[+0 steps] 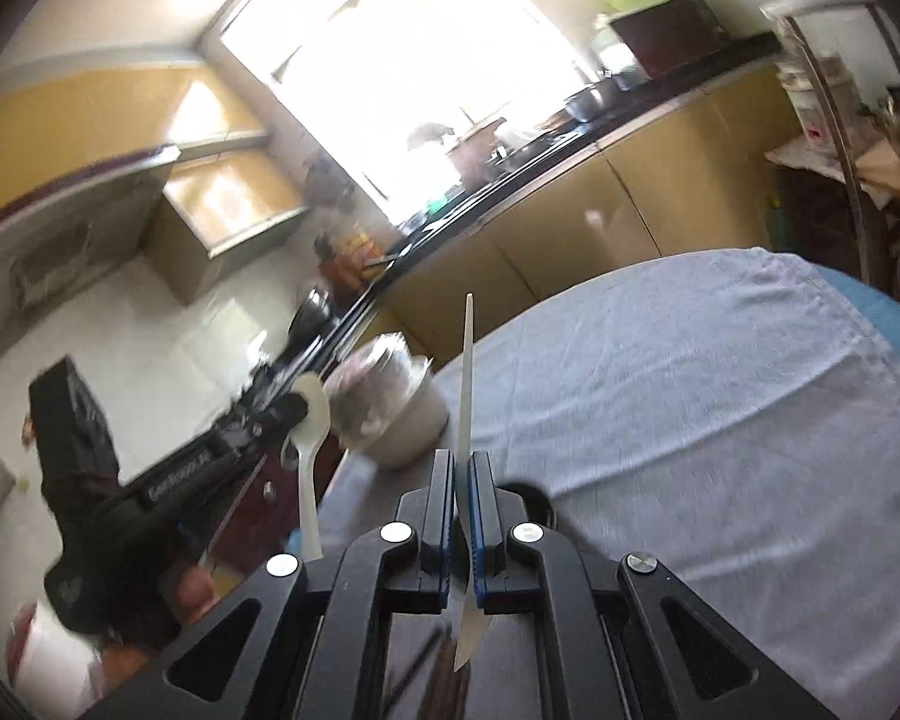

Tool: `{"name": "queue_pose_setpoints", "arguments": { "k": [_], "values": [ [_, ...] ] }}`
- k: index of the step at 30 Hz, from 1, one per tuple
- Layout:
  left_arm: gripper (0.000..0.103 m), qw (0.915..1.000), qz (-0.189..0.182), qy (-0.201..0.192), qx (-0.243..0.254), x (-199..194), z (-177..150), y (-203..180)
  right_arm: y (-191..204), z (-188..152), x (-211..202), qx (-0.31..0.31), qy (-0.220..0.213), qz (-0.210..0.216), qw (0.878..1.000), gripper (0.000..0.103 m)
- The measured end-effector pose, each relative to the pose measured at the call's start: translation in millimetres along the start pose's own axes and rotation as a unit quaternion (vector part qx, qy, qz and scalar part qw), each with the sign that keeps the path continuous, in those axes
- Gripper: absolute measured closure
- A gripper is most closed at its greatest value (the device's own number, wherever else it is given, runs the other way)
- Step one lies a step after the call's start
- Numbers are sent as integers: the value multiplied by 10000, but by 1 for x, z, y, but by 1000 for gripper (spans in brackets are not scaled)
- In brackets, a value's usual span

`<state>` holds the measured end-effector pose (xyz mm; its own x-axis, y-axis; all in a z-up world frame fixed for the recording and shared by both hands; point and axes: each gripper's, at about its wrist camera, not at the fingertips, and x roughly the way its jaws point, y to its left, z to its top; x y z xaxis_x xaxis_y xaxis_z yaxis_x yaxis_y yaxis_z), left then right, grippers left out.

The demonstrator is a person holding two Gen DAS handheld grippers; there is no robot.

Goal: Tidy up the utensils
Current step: 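Carry both spoons to the black cup and release them inside, then move both open tools back over the chopstick pile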

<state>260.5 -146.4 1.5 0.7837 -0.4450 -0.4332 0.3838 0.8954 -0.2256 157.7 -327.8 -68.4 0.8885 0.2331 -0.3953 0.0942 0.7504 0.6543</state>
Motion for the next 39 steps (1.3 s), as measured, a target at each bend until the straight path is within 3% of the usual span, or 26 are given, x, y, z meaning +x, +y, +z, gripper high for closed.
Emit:
{"name": "queue_pose_setpoints", "arguments": {
  "k": [3,9,17,22,27,33,34,36,39],
  "values": [
    [101,9997,152,-188,74,19,-3,-5,-8,4,20,207,-61,72,9997,98],
    [101,9995,201,-151,211,46,-32,-5,-22,4,52,349,-31,-18,9994,98],
    [101,9978,-19,-378,553,33,-69,-5,-26,-9,64,48,-32,-297,9995,98],
    [101,9956,-36,-117,926,22,-85,-5,-21,-17,60,-249,39,-366,9990,97],
    [100,9972,-185,90,720,-1,-89,11,-18,-26,46,-393,191,-369,9984,95],
    [95,9924,-459,652,942,-20,-90,16,-17,-35,25,-306,485,-345,9978,94],
    [93,9927,-470,642,905,-29,-90,20,-17,-36,18,-272,460,-346,9980,94],
    [73,9940,-484,595,775,-51,-91,29,-17,-40,-2,-232,332,-369,9985,94],
    [62,9956,-494,451,649,-83,-94,41,-19,-48,-32,-37,230,-383,9990,81]
  ]
}}
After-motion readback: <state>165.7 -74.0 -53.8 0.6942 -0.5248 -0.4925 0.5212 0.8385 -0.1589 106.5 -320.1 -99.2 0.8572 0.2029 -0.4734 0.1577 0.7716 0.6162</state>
